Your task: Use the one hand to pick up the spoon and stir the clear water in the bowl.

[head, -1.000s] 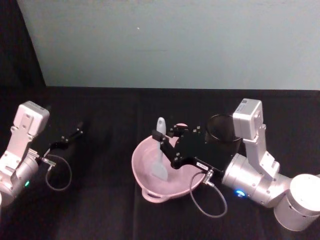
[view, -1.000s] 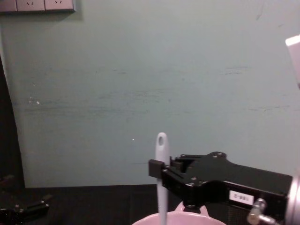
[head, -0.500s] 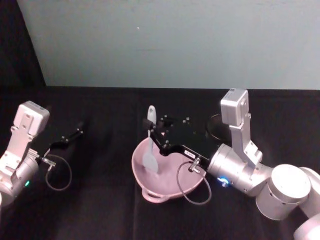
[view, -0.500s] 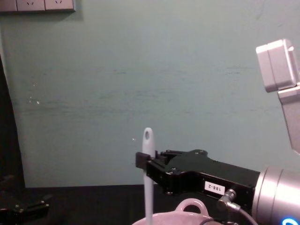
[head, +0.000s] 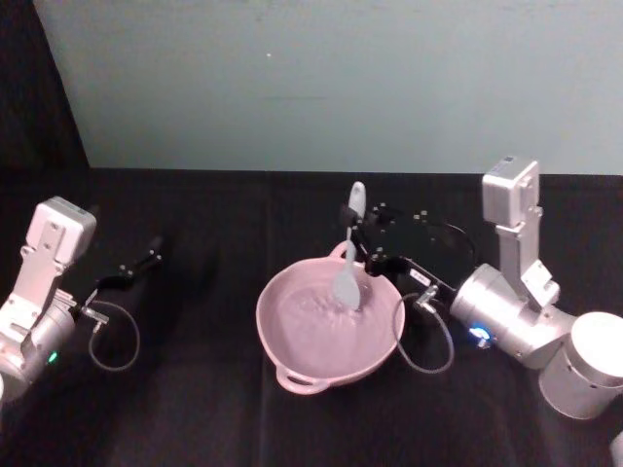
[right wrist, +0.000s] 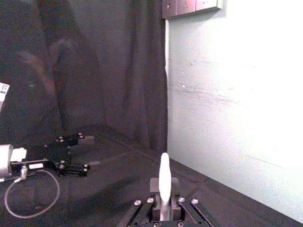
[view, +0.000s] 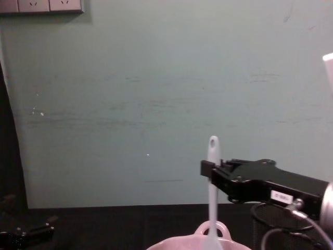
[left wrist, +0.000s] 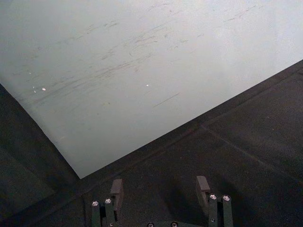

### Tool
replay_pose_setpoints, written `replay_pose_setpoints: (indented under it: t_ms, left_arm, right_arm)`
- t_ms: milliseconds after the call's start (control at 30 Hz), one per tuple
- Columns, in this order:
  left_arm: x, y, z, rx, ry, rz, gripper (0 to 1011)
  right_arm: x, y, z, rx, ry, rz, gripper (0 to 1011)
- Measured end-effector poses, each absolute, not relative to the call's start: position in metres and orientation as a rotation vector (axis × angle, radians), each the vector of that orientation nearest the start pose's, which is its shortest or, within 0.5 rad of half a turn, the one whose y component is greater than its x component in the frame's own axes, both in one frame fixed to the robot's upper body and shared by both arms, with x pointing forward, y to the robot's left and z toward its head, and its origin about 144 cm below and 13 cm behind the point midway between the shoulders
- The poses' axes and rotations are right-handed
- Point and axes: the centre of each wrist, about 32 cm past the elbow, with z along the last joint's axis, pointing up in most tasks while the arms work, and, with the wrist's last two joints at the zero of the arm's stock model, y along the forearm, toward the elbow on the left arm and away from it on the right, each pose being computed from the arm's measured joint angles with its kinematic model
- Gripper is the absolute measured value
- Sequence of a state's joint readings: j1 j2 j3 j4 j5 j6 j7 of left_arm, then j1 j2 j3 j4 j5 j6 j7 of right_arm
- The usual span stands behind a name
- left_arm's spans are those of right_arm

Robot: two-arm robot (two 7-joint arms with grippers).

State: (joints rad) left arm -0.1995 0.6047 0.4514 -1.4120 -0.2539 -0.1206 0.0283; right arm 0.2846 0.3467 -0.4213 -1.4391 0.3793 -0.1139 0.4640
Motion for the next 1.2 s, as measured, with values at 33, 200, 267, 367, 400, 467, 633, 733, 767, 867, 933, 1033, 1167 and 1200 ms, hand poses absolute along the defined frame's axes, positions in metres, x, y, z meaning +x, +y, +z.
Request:
replay_pose_setpoints:
  t_ms: [33,200,267,367,400,467,633,733,767,867,933,1033,1167,1200]
  left_arm:
    - [0.489,0.31,1.14,0.304,-0.285,1.248,1005]
    - [0.489,0.31,1.14,0.304,-0.285,1.248,1005]
    - [0.489,0.31,1.14,0.304,-0.285,1.248,1005]
    - [0.489,0.31,1.14,0.304,-0.285,1.248,1005]
    - [0.489,0.31,1.14,0.304,-0.285,1.248,1005]
    - [0.489,0.31,1.14,0.304,-0.285,1.248,1005]
    - [0.489,0.31,1.14,0.304,-0.285,1.248,1005]
    - [0.489,0.31,1.14,0.304,-0.285,1.248,1005]
    - [0.489,0.31,1.14,0.304,-0.285,1.248,1005]
    - [0.489,0.31,1.14,0.304,-0.285,1.248,1005]
    - [0.489,0.31,1.14,0.305,-0.285,1.248,1005]
    - [0.489,0.31,1.14,0.304,-0.285,1.248,1005]
    - [0.489,0.31,1.14,0.304,-0.285,1.248,1005]
    - [0.489,0.31,1.14,0.304,-0.285,1.248,1005]
  right_arm:
    - [0.516,-0.223,1.175,0.039,-0.126,-0.767,124]
    - [0.507,-0.23,1.178,0.02,-0.139,-0.761,125]
    - [0.503,-0.232,1.178,0.012,-0.142,-0.75,125]
    - [0.497,-0.23,1.179,0.001,-0.146,-0.724,125]
    - [0.496,-0.229,1.179,-0.001,-0.146,-0.717,124]
    - [0.492,-0.226,1.18,-0.004,-0.146,-0.692,125]
    - [0.486,-0.216,1.18,-0.004,-0.151,-0.643,124]
    - [0.484,-0.208,1.179,0.002,-0.145,-0.616,124]
    - [0.484,-0.206,1.179,0.004,-0.145,-0.612,124]
    - [0.485,-0.199,1.178,0.014,-0.142,-0.596,125]
    - [0.486,-0.197,1.177,0.019,-0.141,-0.593,124]
    - [0.489,-0.191,1.177,0.03,-0.141,-0.588,124]
    - [0.496,-0.186,1.174,0.044,-0.14,-0.592,124]
    - [0.498,-0.185,1.174,0.047,-0.139,-0.594,124]
